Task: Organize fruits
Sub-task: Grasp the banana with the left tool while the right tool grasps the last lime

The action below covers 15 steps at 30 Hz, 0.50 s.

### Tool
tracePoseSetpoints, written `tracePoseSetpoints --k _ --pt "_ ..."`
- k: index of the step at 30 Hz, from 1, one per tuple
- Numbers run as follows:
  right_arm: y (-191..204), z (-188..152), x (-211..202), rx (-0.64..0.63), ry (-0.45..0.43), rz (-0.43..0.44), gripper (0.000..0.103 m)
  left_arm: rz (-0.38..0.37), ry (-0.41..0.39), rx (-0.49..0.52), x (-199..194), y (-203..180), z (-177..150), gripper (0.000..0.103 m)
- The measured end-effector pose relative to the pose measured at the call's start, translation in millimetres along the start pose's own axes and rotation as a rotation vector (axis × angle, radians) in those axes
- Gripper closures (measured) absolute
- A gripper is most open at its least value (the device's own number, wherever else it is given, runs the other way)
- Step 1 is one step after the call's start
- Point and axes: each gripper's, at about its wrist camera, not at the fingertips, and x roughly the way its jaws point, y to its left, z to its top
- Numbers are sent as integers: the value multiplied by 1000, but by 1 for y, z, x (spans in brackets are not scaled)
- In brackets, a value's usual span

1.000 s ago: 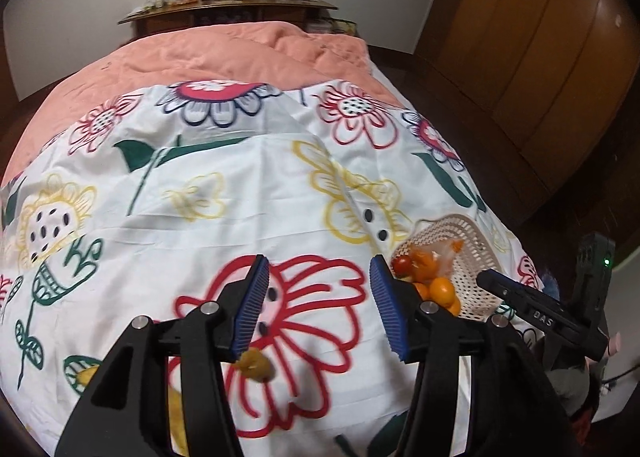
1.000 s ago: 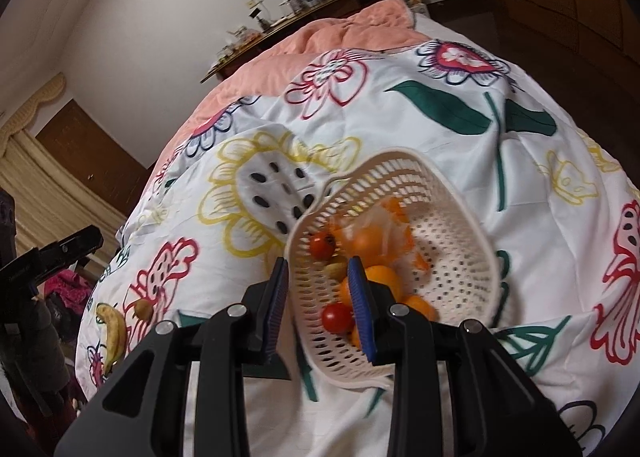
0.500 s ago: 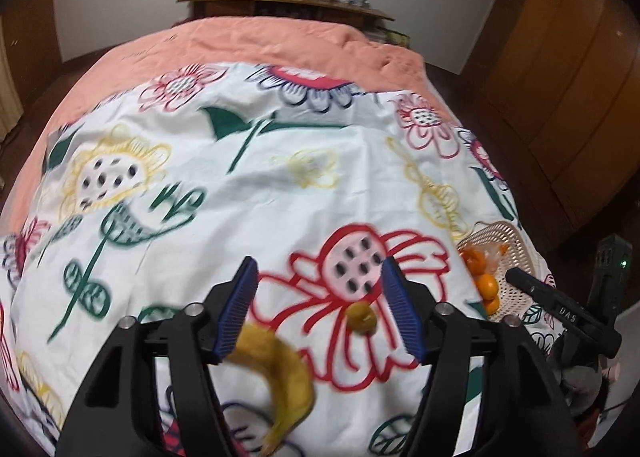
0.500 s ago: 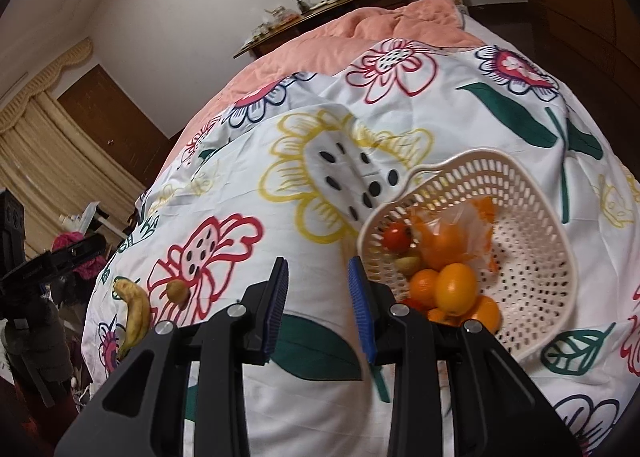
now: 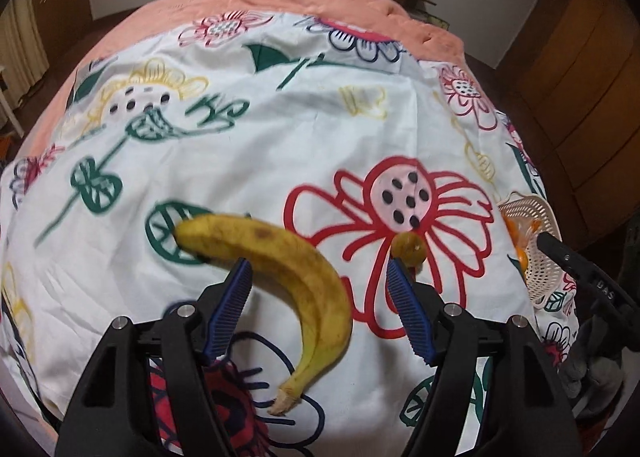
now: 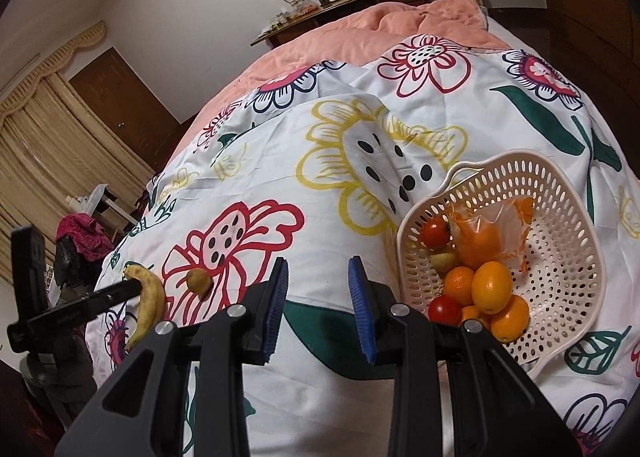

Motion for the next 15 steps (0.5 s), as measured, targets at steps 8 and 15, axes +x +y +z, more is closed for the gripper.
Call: tracePoseSetpoints --k 8,15 --pt "-4 -1 -1 14 -4 8 71 42 49 -74 25 6 -9 32" --pt "-3 0 -3 7 -10 11 71 67 31 -91 39 7 3 32"
